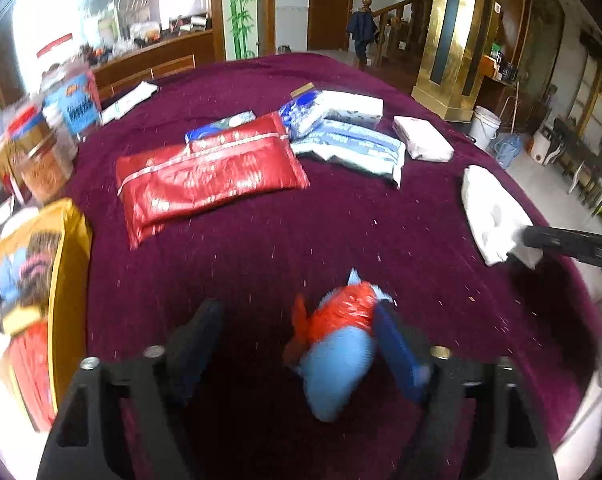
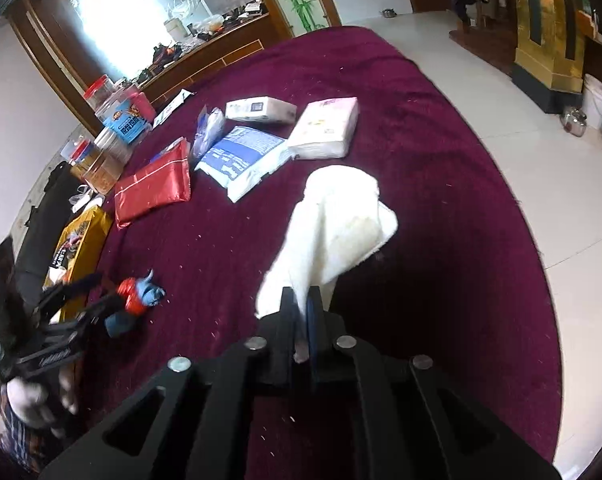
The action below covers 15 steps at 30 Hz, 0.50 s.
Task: Organize soft objects
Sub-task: 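Grasp the blue sock wrapped in red plastic with the left tool while the right tool holds the white cloth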
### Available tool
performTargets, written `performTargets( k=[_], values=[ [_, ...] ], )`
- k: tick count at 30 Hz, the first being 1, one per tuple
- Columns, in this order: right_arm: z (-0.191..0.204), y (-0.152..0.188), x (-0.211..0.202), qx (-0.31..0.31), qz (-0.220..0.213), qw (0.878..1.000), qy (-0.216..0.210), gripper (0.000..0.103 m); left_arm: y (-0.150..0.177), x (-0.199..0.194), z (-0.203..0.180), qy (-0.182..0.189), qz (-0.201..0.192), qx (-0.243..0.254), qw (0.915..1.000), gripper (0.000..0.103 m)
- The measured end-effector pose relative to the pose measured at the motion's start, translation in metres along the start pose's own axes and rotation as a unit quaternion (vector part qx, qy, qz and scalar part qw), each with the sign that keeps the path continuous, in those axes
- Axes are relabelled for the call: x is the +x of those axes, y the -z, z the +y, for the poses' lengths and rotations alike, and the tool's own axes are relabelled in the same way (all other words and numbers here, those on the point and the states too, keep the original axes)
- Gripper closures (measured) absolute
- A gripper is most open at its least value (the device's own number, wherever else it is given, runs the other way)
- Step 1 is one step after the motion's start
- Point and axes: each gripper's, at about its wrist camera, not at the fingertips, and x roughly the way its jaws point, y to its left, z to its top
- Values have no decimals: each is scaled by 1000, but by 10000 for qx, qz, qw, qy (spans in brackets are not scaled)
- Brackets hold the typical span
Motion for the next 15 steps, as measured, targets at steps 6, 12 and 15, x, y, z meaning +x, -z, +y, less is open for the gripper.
performTargets(
  k=[6,12,15],
  values=[
    [-16,-2,-22,211,-498,9985,38,38,-1,17,-20,58,80,464,9989,31],
    [-20,-19,2,460,-332,9982,200,37,12,8,-28,471,137,412,9979,69],
    [-15,-27,22,501,-218,9980,305,37,16,-14,-19,690,-63,148,9975,68]
  ],
)
